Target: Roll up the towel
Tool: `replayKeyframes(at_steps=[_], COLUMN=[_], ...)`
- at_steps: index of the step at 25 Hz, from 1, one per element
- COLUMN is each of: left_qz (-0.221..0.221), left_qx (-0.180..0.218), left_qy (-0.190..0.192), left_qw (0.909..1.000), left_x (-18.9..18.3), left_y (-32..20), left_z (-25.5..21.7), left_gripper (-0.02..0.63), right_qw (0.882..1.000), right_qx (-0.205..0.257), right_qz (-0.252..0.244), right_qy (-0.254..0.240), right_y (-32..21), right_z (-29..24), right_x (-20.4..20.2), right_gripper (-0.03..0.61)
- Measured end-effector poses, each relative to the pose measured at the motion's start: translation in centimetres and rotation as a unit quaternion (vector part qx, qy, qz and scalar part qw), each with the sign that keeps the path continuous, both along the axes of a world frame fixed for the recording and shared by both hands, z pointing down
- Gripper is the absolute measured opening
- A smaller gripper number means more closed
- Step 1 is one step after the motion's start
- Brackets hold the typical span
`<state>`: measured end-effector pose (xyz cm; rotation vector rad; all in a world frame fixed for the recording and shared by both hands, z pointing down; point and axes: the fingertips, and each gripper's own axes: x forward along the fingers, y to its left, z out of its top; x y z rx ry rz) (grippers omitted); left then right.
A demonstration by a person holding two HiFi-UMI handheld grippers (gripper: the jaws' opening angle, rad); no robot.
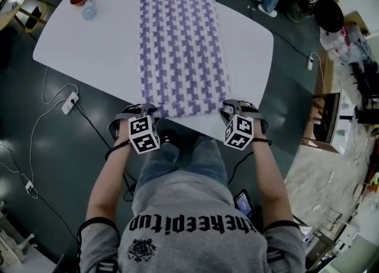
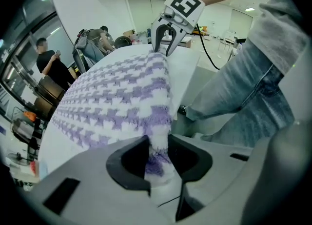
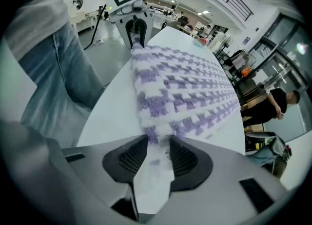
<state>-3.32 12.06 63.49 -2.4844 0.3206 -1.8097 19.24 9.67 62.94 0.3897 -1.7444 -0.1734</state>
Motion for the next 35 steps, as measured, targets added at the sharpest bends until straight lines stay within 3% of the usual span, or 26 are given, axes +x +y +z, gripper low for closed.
replayKeyframes(at_steps=[2,6,12,19,29,35], left_qz=[0.003,0.021,0.056,0.081,0.049,0.033], left_qx=[0.002,-0.005,-0.036,-0.105,-0.162,-0.162], left_qy=[-0.006,-0.009,-0.004,0.005,0.038,0.034], left_qw=[1.0000,0.9997,0.9978,0.9912,0.9848,0.9857], left_x=[0.6,0.8,-1.0,-1.3,-1.9,-2.1], left_y=[0.3,2.1,3.0,3.4,1.7,-2.0], left_z=[0.7,0.7,-1.3,-1.2,-2.1,-1.7], left_gripper=[0.090,0.055,0.048,0.048,0.060,0.061], right_qw=[1.000,1.000,0.999,0.991,0.990,0.992], right_qx=[0.007,-0.008,-0.044,-0.132,-0.132,-0.116], right_qz=[-0.011,-0.011,-0.010,-0.012,0.018,0.025], right_qy=[0.018,0.025,0.002,-0.009,-0.043,-0.041], right_y=[0.1,2.2,3.7,4.2,0.1,-4.0], right_z=[1.4,1.6,-1.2,-0.9,-3.1,-2.4], right_x=[0.9,0.9,-0.9,-1.2,-2.0,-2.0], right_gripper=[0.124,0.025,0.018,0.020,0.021,0.021])
